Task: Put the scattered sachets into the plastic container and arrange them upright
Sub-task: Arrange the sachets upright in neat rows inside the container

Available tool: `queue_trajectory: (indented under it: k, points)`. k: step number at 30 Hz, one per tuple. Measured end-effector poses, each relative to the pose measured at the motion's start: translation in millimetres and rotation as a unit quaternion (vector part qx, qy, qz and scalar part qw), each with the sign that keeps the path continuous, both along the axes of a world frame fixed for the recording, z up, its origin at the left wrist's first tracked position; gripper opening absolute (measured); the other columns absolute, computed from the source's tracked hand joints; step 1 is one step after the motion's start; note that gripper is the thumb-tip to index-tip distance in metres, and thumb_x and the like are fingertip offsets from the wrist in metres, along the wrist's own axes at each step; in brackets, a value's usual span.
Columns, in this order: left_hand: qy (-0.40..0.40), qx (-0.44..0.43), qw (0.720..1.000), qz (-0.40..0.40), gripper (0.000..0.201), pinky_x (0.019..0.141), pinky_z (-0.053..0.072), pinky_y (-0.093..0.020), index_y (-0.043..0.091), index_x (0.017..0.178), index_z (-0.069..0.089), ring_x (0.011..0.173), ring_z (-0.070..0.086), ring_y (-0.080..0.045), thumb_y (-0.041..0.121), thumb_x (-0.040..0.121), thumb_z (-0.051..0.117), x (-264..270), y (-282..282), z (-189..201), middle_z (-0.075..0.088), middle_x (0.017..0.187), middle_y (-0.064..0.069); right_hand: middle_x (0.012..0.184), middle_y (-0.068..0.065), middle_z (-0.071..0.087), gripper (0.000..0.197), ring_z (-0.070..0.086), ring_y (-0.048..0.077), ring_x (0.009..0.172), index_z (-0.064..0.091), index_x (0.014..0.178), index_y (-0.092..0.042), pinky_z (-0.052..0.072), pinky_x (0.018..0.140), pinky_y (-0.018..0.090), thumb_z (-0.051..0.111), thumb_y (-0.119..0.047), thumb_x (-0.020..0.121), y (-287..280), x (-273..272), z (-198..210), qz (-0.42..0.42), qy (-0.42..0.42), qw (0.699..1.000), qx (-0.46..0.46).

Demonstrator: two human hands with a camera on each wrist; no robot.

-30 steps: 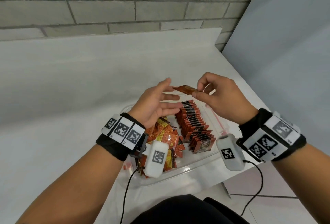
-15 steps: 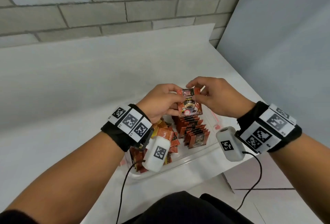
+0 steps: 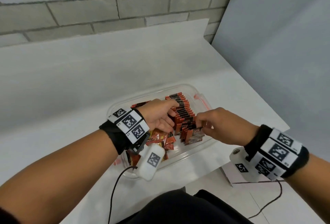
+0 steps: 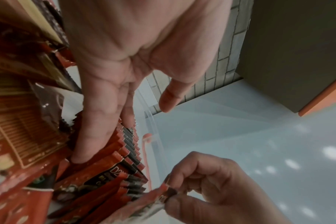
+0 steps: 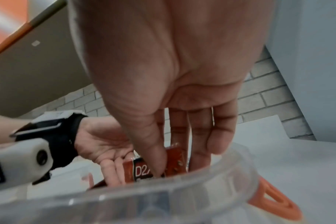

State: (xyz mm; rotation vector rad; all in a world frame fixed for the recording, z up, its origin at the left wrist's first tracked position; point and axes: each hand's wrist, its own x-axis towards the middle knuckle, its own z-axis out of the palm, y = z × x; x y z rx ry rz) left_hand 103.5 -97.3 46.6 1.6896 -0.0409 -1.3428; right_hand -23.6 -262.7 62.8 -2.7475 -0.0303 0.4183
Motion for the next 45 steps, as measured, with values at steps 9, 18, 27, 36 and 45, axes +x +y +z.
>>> queue_trajectory:
  k: [9,18,27,36,45]
  points:
    - [0.028,-0.003,1.0,0.01,0.032,0.078,0.055,-0.038,0.002,0.093,0.056,0.107,0.062,-0.044,0.034,0.096,0.052,-4,-3,-5,0.057,0.119,-0.037,0.094,-0.003,0.064,0.015,0.06,0.019,0.087,0.066,0.093,-0.02,0.042,0.069,0.027,0.052,-0.018,0.089,13,5,-7,0.043,0.009,0.983,-0.177]
    - [0.057,-0.023,0.998,0.027,0.031,0.075,0.056,-0.037,0.002,0.089,0.056,0.107,0.062,-0.045,0.033,0.096,0.053,-7,-3,-7,0.058,0.118,-0.038,0.094,0.0,0.065,0.011,0.061,0.021,0.085,0.063,0.094,-0.017,0.035,0.072,0.026,0.052,-0.015,0.09,19,15,-8,0.064,0.026,0.971,-0.228]
    - [0.082,-0.036,0.995,0.044,0.03,0.075,0.056,-0.039,0.002,0.09,0.054,0.106,0.061,-0.046,0.032,0.095,0.055,-7,0,-9,0.054,0.121,-0.04,0.096,-0.002,0.057,0.021,0.055,0.017,0.086,0.058,0.097,-0.016,0.042,0.071,0.025,0.069,-0.028,0.083,10,11,-2,0.0,0.044,0.994,-0.1]
    - [0.144,-0.043,0.985,0.09,0.068,0.101,0.043,-0.044,-0.004,0.144,0.027,0.127,0.045,-0.048,0.034,0.095,0.053,-8,1,-13,0.035,0.141,-0.039,0.142,0.008,0.047,0.054,0.05,0.021,0.125,0.034,0.144,-0.019,0.041,0.103,0.032,0.05,-0.013,0.093,22,16,12,-0.325,0.06,0.921,0.207]
    - [0.173,-0.087,0.972,0.137,0.082,0.109,0.037,-0.043,-0.007,0.148,0.017,0.134,0.04,-0.041,0.044,0.094,0.052,-5,-1,-18,0.029,0.148,-0.033,0.145,0.011,0.044,0.056,0.049,0.019,0.119,0.027,0.147,-0.015,0.039,0.086,0.023,0.046,-0.012,0.095,26,22,10,-0.358,0.092,0.9,0.231]
